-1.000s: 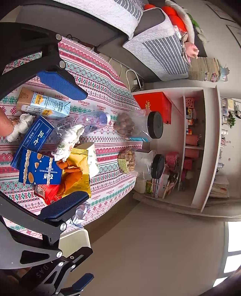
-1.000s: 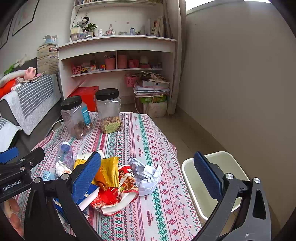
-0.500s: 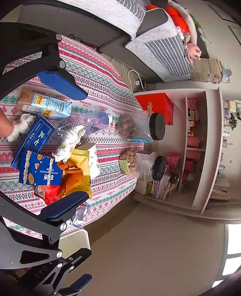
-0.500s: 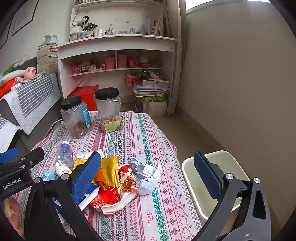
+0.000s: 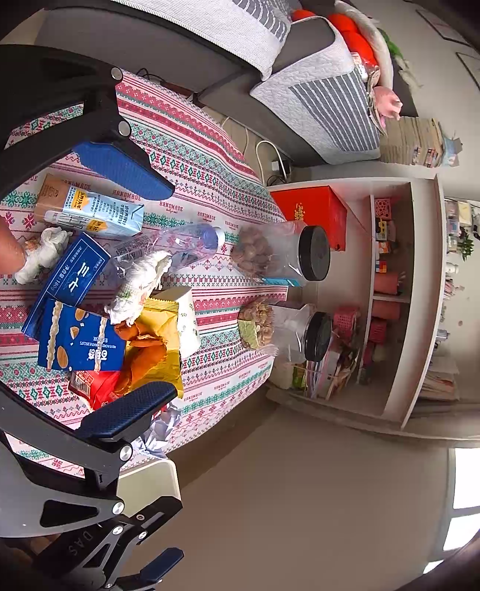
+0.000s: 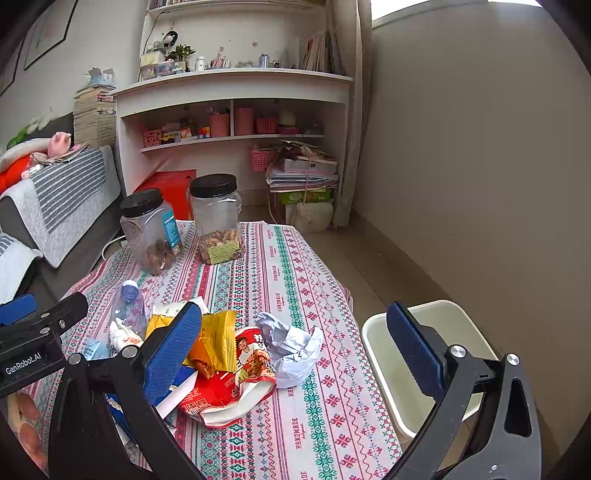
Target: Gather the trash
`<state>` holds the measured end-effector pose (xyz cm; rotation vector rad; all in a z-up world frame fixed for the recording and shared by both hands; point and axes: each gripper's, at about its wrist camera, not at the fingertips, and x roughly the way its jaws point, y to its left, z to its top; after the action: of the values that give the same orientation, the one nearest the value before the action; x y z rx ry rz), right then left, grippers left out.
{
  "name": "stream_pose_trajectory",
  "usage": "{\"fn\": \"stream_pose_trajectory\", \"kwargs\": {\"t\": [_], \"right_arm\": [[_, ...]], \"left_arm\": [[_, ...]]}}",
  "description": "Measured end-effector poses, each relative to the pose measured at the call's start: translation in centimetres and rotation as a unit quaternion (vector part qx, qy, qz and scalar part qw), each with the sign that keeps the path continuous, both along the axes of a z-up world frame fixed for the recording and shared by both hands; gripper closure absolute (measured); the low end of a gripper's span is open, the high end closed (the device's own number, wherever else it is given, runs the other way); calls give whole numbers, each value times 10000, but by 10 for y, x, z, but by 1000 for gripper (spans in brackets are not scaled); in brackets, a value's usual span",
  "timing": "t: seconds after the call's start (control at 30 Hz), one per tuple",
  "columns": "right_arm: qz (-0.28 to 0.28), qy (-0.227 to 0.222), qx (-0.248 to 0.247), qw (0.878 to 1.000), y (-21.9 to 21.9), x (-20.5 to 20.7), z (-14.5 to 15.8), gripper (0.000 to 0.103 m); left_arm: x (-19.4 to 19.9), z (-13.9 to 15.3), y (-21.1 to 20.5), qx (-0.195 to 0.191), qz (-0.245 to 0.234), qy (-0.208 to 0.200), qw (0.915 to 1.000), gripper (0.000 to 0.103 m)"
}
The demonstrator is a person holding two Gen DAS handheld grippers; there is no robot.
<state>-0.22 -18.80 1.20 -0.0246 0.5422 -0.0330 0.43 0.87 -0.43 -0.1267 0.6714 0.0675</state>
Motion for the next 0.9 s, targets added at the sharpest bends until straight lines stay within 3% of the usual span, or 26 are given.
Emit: {"fn": "stream_pose_trajectory", "kwargs": {"t": [0.4, 0.53, 0.73, 0.9], "right_arm": [[48, 154, -26, 9999, 3, 3, -4, 7], [76, 488, -65, 9988, 4, 9, -11, 7], [260, 1091, 102, 9936, 7, 17, -25, 7], [452, 1479, 139, 9879, 15, 22, -35, 7]], "left_arm": [[5, -7, 5, 75, 127, 255, 9996, 8], [20, -21, 18, 288, 305, 880, 9952, 8], [50, -43, 72, -236, 233, 2106, 9770, 8], [59, -59, 91, -55, 283, 2609, 9649, 8]]}}
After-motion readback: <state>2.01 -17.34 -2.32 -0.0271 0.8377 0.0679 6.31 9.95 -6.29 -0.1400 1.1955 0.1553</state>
